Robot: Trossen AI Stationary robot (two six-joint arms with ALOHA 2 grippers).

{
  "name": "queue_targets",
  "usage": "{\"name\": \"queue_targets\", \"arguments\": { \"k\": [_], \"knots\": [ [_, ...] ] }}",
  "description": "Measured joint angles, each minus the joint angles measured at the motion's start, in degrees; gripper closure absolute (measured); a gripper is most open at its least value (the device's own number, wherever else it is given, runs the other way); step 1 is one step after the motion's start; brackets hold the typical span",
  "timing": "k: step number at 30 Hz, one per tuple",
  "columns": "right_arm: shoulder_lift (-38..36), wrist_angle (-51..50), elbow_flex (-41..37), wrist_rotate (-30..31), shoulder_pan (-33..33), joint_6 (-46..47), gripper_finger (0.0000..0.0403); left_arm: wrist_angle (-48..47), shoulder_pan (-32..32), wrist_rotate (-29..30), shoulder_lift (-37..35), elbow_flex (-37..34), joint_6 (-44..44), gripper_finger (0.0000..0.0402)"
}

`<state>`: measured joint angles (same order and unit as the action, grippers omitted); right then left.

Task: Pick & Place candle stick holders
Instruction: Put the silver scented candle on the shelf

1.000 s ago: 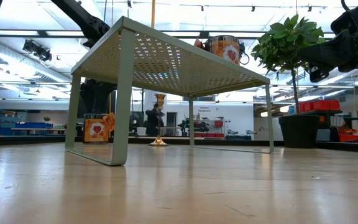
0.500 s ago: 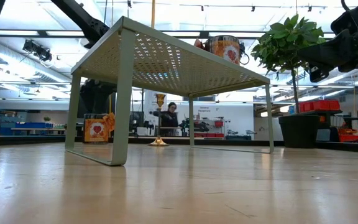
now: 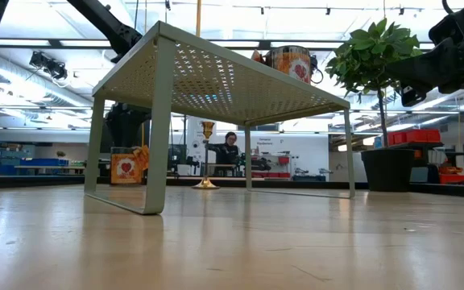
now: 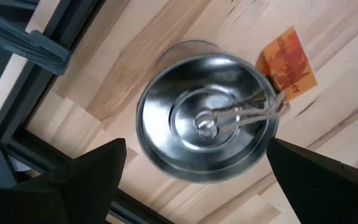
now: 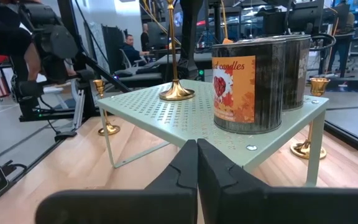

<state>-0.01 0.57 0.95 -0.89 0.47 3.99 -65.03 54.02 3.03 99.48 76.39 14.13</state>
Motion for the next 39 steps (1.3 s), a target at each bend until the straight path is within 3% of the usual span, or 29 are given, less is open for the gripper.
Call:
{"name": "queue_targets", "arguments": {
  "k": [39],
  "knots": [
    [0.0,0.0,0.0,0.0,0.0,0.0,0.04,0.0,-1.0,1.4,-1.0,0.9,7.6,0.0003]
  ]
}}
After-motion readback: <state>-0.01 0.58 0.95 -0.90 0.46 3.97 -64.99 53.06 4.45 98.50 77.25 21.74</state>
